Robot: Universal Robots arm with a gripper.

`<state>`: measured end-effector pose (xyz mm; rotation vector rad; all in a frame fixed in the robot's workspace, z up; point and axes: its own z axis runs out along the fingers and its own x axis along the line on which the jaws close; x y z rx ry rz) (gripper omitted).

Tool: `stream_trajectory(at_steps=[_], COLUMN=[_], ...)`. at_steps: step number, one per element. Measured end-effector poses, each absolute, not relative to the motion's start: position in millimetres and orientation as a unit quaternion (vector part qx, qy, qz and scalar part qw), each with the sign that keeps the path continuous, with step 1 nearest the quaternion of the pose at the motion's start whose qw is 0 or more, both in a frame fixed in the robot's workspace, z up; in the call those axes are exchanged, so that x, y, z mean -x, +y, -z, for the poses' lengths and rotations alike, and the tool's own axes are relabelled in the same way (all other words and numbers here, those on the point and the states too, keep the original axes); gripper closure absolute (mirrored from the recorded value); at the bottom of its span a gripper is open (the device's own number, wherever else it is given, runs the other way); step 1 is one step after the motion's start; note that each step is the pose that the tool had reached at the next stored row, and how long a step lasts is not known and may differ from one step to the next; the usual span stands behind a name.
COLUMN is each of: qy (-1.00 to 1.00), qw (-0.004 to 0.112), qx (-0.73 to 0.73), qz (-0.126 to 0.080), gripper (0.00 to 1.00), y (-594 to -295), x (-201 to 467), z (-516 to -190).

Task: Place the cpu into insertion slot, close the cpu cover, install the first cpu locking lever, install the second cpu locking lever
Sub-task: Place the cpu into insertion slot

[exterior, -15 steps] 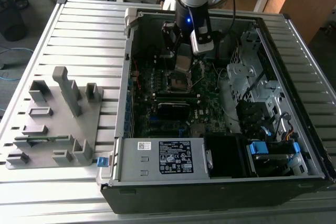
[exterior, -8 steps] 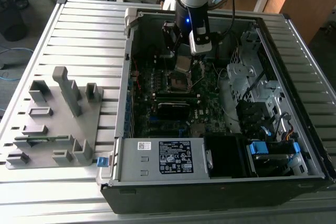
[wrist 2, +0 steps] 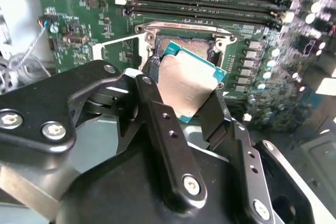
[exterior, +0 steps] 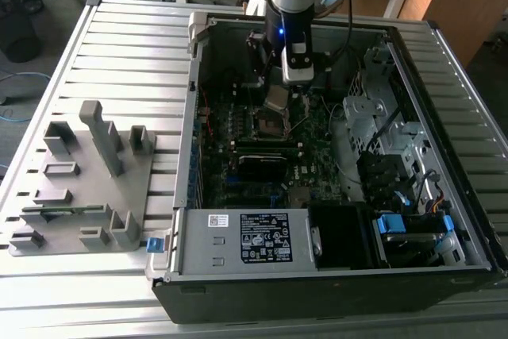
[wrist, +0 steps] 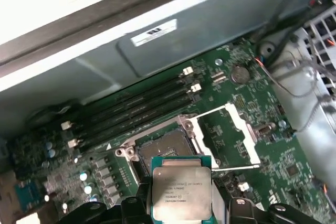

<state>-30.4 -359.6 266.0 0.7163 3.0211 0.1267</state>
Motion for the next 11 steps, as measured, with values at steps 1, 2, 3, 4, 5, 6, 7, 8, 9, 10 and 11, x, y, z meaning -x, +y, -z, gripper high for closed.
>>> stream_trajectory(at_steps=[1, 2, 3, 4, 5, 6, 7, 8, 9, 10, 11], qy=[0.97, 0.968, 0.966, 0.963, 0.961, 0.958, 0.955, 0.953, 0.95, 0.947, 0.944], qw=[0.017, 0.018, 0.018, 0.019, 0.019, 0.019, 0.02, 0.02, 0.02, 0.021, 0.021], qx=[-0.239, -0.248, -0.257, -0.265, -0.274, -0.283, -0.292, -0.301, -0.309, -0.318, -0.326], qz=[-0.041, -0.04, -0.04, -0.04, -0.04, -0.04, -0.04, -0.039, -0.039, -0.039, -0.039], gripper=[0.46, 0.46, 0.46, 0.46, 0.46, 0.46, 0.46, 0.46, 0.46, 0.46, 0.46], y=[-359.6, -359.6, -359.6, -359.7, -359.6, -359.6, -359.6, -359.6, -359.6, -359.6, -359.6], x=[30.4, 30.4, 30.4, 30.4, 30.4, 30.4, 30.4, 30.4, 30.4, 30.4, 30.4], z=[-265.7, -265.4, -265.2, -264.9, -264.7, -264.4, -264.1, -263.9, -263.6, -263.3, -263.1])
